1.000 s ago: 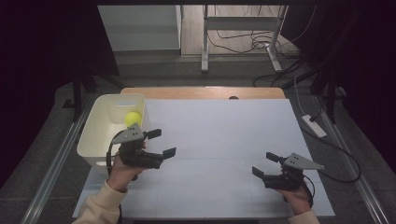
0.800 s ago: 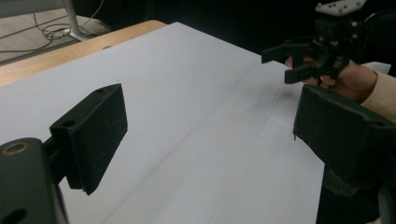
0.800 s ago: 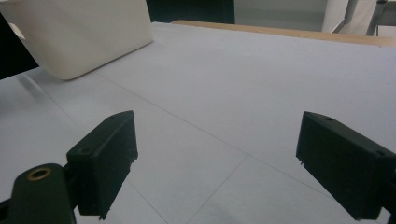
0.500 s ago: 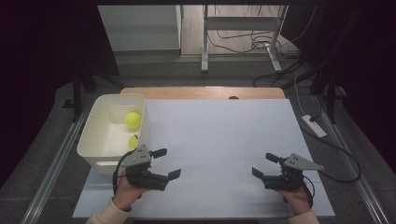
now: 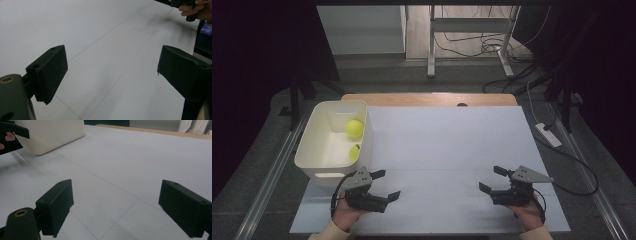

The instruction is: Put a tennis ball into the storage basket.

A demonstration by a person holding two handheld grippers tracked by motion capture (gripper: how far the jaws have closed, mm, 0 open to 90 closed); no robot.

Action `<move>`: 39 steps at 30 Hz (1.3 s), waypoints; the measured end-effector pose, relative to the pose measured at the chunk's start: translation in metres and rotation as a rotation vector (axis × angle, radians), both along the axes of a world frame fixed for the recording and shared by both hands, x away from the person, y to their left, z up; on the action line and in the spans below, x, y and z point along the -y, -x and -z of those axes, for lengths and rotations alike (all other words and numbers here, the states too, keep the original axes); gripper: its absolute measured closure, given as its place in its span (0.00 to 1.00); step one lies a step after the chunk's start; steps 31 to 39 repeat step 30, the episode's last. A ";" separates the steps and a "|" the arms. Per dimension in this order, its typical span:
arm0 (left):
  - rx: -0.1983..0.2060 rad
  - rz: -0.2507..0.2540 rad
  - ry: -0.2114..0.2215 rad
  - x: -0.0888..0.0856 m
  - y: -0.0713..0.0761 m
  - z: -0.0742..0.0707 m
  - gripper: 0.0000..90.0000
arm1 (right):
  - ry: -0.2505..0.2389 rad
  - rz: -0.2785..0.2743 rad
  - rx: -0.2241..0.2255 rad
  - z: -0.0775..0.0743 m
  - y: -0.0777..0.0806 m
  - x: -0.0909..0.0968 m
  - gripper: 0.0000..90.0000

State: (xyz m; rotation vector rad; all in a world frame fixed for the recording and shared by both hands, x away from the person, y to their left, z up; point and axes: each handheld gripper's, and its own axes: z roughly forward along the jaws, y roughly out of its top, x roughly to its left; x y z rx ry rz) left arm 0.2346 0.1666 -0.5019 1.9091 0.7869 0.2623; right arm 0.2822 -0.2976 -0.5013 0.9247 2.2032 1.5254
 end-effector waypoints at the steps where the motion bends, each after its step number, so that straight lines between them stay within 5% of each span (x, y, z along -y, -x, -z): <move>1: 0.000 -0.002 -0.001 -0.001 0.000 0.002 0.11 | 0.000 0.000 0.000 0.000 0.000 0.000 0.14; 15: -0.006 -0.038 -0.016 -0.019 0.009 0.020 0.10 | 0.036 -0.032 -0.031 0.010 0.002 -0.003 0.14; 39: -0.006 -0.043 -0.010 -0.021 0.006 0.020 0.10 | 0.039 -0.030 -0.031 0.011 0.005 -0.001 0.14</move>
